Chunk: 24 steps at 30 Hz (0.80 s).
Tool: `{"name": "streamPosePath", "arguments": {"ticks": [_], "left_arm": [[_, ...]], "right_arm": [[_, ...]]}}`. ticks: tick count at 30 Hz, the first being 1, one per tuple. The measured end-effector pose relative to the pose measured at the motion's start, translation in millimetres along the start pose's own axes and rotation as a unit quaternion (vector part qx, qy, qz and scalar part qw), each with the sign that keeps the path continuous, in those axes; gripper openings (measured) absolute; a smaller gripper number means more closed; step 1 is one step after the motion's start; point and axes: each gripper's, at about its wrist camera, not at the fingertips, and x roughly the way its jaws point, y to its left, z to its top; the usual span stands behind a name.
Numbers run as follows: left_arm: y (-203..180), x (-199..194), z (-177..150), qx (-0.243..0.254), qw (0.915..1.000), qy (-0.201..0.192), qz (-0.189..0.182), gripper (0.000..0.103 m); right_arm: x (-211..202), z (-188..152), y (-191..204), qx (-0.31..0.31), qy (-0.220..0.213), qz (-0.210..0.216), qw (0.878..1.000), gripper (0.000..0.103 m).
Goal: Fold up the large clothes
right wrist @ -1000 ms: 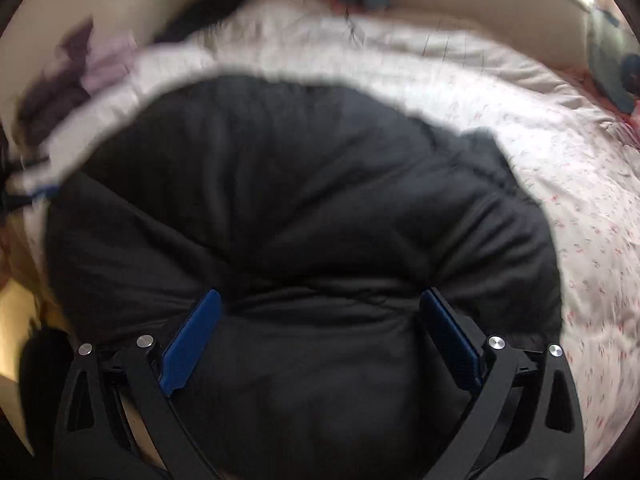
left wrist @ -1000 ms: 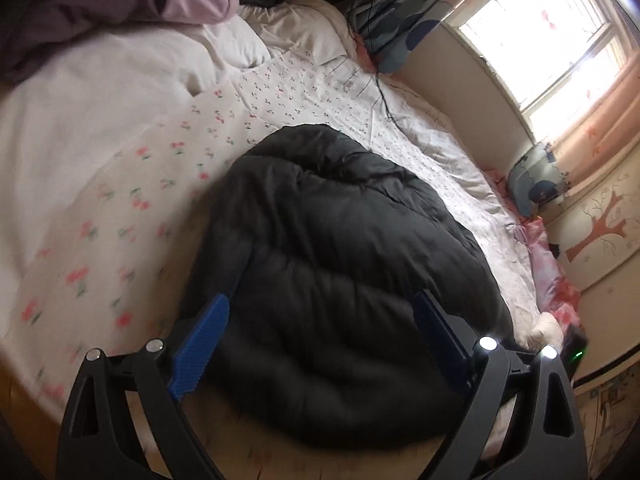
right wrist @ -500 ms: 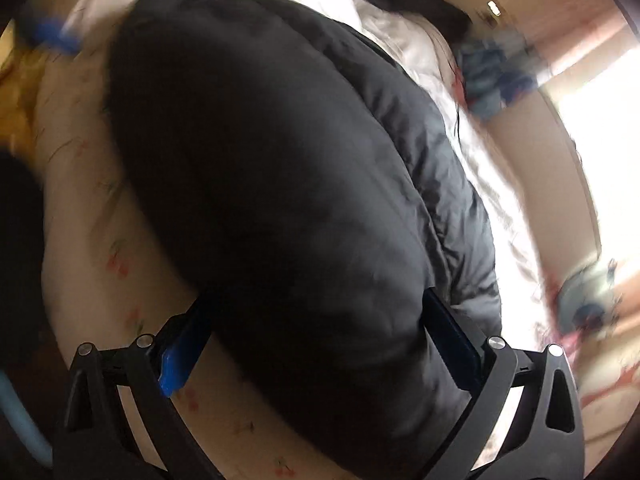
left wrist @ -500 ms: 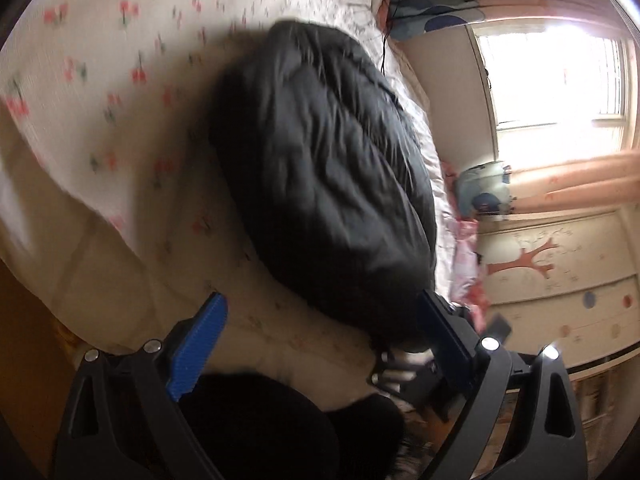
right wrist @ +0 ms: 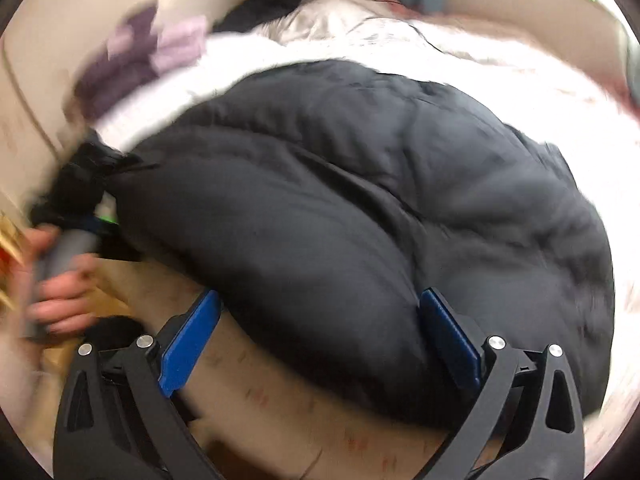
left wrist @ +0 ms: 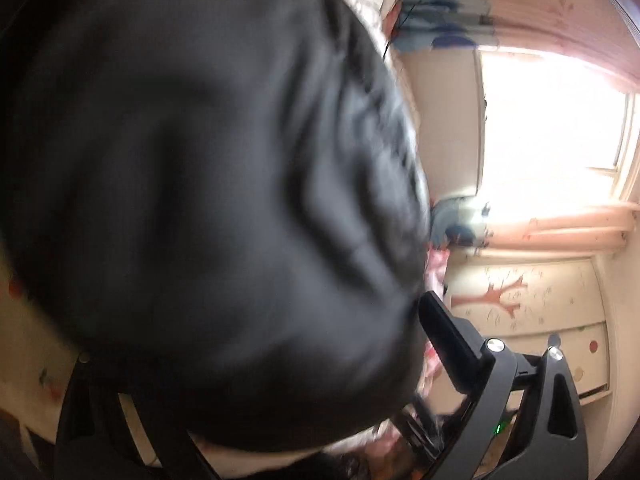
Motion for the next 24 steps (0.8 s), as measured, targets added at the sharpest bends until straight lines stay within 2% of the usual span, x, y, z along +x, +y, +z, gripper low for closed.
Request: {"name": "streamPosePath", "arguments": {"ticks": [1, 2, 4, 5, 6, 10, 16, 17, 18, 20, 21, 22, 23, 24], "left_arm": [[-1.7, 2.1, 0.2, 0.003, 1.0, -0.002, 0.004, 0.094], [-3.0, 5.2, -0.8, 0.007, 0.9999, -0.002, 0.012, 0.094], [-5.5, 7.9, -4.2, 0.015, 0.9996, -0.005, 0.023, 0.094], [-7.5, 8.7, -4.8, 0.018, 0.9994, -0.007, 0.028, 0.094], [-10.2, 9.7, -7.0, 0.021, 0.9992, -0.009, 0.034, 0.094], [-15.0, 8.0, -13.8, 0.021, 0.9987, -0.016, 0.043, 0.094], [-10.7, -2.8, -10.7, 0.015, 0.9987, -0.025, 0.042, 0.094], [-10.1, -3.3, -10.3, 0.015, 0.9987, -0.026, 0.042, 0.094], [-10.3, -3.8, -10.6, 0.015, 0.9987, -0.026, 0.042, 0.094], [-7.4, -3.9, -6.6, 0.016, 0.9987, -0.027, 0.041, 0.094], [-7.7, -4.0, -6.8, 0.016, 0.9987, -0.028, 0.041, 0.094], [-7.8, -4.4, -6.5, 0.016, 0.9987, -0.029, 0.039, 0.093], [-7.3, -5.1, -4.8, 0.016, 0.9987, -0.032, 0.036, 0.087], [-7.9, -6.9, -4.2, 0.018, 0.9988, -0.037, 0.027, 0.078]], "right_arm": [[-21.4, -12.3, -28.0, 0.061, -0.016, 0.03, 0.998, 0.096], [-39.1, -28.4, -60.1, 0.132, -0.033, 0.059, 0.989, 0.096], [-53.6, -60.7, -117.5, 0.266, -0.048, 0.106, 0.957, 0.096], [-52.2, -79.1, -147.1, 0.338, -0.05, 0.141, 0.929, 0.096], [-47.7, -92.6, -164.6, 0.384, -0.046, 0.16, 0.908, 0.096], [-26.5, -102.7, -189.5, 0.43, -0.047, 0.22, 0.874, 0.096], [-5.1, -93.4, -200.8, 0.463, -0.078, 0.256, 0.845, 0.096], [-2.4, -90.9, -202.0, 0.463, -0.074, 0.251, 0.847, 0.096], [1.3, -82.4, -202.2, 0.458, -0.066, 0.241, 0.853, 0.096], [6.7, -68.0, -199.9, 0.423, -0.055, 0.191, 0.884, 0.095], [6.7, -65.5, -196.9, 0.411, -0.056, 0.175, 0.893, 0.093], [6.0, -61.5, -193.0, 0.397, -0.063, 0.164, 0.901, 0.082], [3.4, -58.9, -188.4, 0.386, -0.074, 0.161, 0.905, 0.063], [-1.8, -56.8, -182.7, 0.373, -0.087, 0.162, 0.909, 0.056]]}}
